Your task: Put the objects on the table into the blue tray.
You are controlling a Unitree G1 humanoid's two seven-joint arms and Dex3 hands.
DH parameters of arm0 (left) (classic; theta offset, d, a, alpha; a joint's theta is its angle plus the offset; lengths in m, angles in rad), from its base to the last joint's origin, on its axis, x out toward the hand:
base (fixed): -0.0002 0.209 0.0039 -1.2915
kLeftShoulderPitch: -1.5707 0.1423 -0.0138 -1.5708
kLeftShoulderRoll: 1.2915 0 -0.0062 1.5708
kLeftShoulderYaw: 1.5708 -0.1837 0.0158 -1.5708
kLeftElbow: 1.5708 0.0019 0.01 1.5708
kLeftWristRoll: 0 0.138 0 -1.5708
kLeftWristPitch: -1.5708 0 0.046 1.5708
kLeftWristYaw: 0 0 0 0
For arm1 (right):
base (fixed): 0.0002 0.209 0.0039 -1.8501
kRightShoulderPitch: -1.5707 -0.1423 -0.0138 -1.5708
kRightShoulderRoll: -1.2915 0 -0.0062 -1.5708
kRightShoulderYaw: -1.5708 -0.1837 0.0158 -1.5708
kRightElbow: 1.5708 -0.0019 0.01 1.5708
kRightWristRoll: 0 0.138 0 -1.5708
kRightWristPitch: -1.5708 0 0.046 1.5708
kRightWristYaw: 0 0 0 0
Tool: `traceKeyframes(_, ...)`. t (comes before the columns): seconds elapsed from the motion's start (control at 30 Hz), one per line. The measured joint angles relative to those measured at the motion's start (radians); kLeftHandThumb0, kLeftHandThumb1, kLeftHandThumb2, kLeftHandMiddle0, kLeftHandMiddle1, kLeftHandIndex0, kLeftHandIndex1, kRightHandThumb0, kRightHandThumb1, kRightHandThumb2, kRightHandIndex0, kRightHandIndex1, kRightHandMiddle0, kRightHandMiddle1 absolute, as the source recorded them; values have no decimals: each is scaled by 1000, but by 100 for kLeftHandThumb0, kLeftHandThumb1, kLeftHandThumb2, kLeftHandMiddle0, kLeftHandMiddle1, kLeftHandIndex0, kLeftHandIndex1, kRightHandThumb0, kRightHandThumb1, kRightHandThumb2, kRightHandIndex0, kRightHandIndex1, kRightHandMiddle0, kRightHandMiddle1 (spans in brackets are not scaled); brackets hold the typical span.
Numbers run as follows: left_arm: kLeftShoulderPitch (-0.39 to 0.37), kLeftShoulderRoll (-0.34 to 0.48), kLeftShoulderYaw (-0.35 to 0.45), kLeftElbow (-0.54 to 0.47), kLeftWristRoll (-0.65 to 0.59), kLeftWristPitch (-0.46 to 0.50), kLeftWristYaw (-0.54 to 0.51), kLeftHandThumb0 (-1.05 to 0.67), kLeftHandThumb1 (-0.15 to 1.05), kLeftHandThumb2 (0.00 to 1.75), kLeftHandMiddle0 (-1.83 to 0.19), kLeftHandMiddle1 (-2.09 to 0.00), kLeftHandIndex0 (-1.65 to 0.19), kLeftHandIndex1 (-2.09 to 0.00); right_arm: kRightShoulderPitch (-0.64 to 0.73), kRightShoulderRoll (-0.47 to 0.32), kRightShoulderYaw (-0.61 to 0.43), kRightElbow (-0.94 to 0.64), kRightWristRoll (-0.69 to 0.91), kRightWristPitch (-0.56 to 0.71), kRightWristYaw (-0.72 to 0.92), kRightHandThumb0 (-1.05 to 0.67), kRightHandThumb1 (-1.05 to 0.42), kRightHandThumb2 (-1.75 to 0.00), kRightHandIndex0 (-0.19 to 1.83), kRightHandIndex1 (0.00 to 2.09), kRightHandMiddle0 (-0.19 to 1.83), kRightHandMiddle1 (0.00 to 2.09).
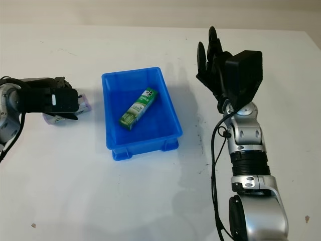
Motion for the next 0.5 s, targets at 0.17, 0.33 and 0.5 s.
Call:
traceKeyframes(0.17, 11, 0, 4, -1, 24, -31, 16, -37, 105, 36, -115, -209, -76, -209, 0, 0, 0, 0, 0, 0, -6, -65, -105, -77, -19, 0, -19, 0)
traceKeyframes(0.33, 18, 1, 26, 0, 15, -67, 19, -31, 105, 45, -128, -209, -85, -209, 0, 0, 0, 0, 0, 0, -9, -63, -105, -77, -19, 0, -19, 0)
traceKeyframes(0.5, 19, 5, 55, 3, -8, -118, 33, -31, 105, 44, -121, -209, -67, -209, 0, 0, 1, 0, 0, 0, -9, -61, -105, -79, -19, 0, -19, 0)
